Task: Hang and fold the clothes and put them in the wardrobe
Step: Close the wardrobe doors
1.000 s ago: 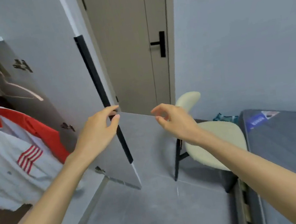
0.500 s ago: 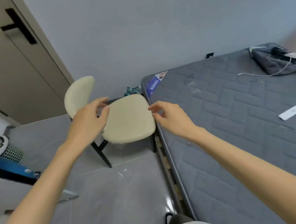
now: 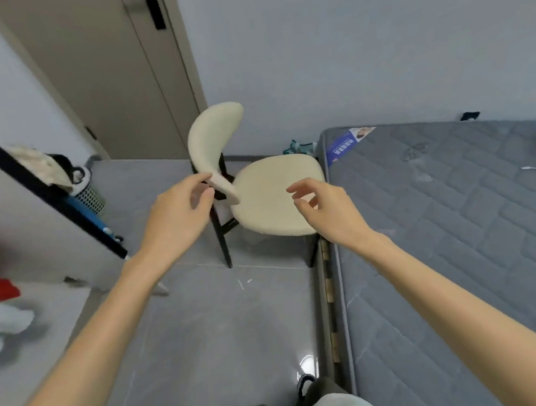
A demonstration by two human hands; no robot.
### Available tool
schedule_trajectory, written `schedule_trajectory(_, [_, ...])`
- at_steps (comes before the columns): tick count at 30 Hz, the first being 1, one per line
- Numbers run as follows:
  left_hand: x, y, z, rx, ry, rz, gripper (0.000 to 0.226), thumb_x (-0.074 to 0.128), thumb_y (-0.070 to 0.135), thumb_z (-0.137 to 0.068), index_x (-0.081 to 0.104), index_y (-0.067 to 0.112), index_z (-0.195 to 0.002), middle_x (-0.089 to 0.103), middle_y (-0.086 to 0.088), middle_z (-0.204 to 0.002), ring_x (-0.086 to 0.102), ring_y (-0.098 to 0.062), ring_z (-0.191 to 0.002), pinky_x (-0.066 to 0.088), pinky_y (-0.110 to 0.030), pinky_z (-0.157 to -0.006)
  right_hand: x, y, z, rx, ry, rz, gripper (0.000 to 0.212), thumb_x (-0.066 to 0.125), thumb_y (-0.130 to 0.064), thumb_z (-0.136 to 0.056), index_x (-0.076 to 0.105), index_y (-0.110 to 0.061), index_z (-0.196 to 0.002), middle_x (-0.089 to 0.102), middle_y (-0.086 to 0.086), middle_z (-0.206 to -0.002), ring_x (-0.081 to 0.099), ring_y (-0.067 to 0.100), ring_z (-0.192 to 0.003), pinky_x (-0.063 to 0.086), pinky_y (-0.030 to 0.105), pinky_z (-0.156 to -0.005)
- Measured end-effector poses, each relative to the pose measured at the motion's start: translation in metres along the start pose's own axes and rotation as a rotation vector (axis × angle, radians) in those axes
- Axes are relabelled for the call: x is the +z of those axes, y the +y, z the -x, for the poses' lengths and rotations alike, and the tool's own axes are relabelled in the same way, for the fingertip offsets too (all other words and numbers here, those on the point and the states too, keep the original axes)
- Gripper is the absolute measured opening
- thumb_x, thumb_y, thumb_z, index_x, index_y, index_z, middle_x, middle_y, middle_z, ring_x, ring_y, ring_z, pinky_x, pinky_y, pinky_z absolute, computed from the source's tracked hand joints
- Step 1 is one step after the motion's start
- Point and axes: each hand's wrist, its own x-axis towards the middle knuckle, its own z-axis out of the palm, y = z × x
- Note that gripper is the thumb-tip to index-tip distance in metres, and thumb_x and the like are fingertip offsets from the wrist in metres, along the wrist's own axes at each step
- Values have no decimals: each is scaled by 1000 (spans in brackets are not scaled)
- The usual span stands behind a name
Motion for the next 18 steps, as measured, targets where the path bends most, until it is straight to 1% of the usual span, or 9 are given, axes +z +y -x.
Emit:
schedule_trajectory(2, [-31, -28, 19, -84, 83, 2, 34, 50, 26, -97, 56, 23, -130, 65, 6, -117, 59, -13, -110, 42, -26, -91, 27, -30, -15, -80, -70, -8, 24, 52, -19, -93, 62, -24, -114, 65, -10, -106, 57, 6, -73, 43, 27, -73])
schedule_trajectory(4, [-64, -57, 40, -175, 171, -10, 33, 50, 27, -97, 57, 23, -129, 65, 7, -116, 59, -12, -108, 40, -22, -87, 55, -64, -28, -160, -142, -6, 25, 52, -18, -93, 62, -23, -115, 65, -10, -107, 56, 0, -72, 40, 23, -72])
schedule_trajectory(5, [-80, -70, 51, -216, 217, -22, 33, 50, 27, -97, 57, 24, -129, 65, 8, -114, 60, -12, -106, 39, -21, -84, 69, -81, -33, -205, -170, -6, 26, 52, -18, -93, 63, -22, -116, 66, -9, -108, 56, 1, -73, 40, 22, -72])
schedule_trajectory(6, [-97, -85, 64, -252, 262, -36, 33, 50, 27, -97, 58, 24, -128, 65, 8, -112, 60, -12, -104, 38, -21, -83, 85, -102, -39, -253, -199, -11, 26, 52, -17, -93, 63, -21, -117, 66, -7, -109, 57, 6, -75, 41, 24, -74])
schedule_trajectory(9, [-136, -120, 97, -331, 360, -77, 33, 50, 28, -97, 56, 24, -129, 64, 7, -112, 57, -6, -96, 40, -21, -85, 124, -154, -49, -354, -261, -21, 26, 51, -17, -94, 61, -20, -118, 65, -6, -113, 62, 16, -82, 48, 33, -81])
schedule_trajectory(12, [-171, -151, 118, -388, 426, -85, 36, 48, 30, -97, 52, 25, -132, 63, 9, -111, 59, -9, -98, 45, -29, -90, 159, -204, -62, -414, -298, -41, 28, 51, -18, -94, 59, -20, -121, 62, -5, -119, 61, 16, -82, 48, 36, -86])
schedule_trajectory(14, [-188, -167, 121, -403, 456, -75, 39, 48, 31, -97, 48, 24, -135, 62, 9, -114, 60, -13, -101, 47, -33, -92, 176, -230, -72, -447, -308, -54, 31, 52, -19, -94, 57, -19, -125, 61, -5, -123, 61, 16, -84, 47, 34, -87])
schedule_trajectory(16, [-201, -181, 115, -406, 491, -81, 44, 49, 31, -96, 43, 23, -139, 60, 5, -124, 58, -14, -103, 46, -35, -94, 187, -251, -86, -467, -319, -77, 33, 52, -17, -94, 55, -16, -128, 60, -2, -125, 60, 17, -87, 43, 27, -86])
schedule_trajectory(18, [-211, -193, 102, -411, 514, -102, 50, 49, 32, -96, 37, 23, -144, 54, 1, -134, 56, -18, -111, 45, -35, -96, 195, -273, -106, -472, -323, -97, 36, 51, -16, -95, 53, -15, -130, 59, -1, -128, 59, 16, -91, 40, 22, -85])
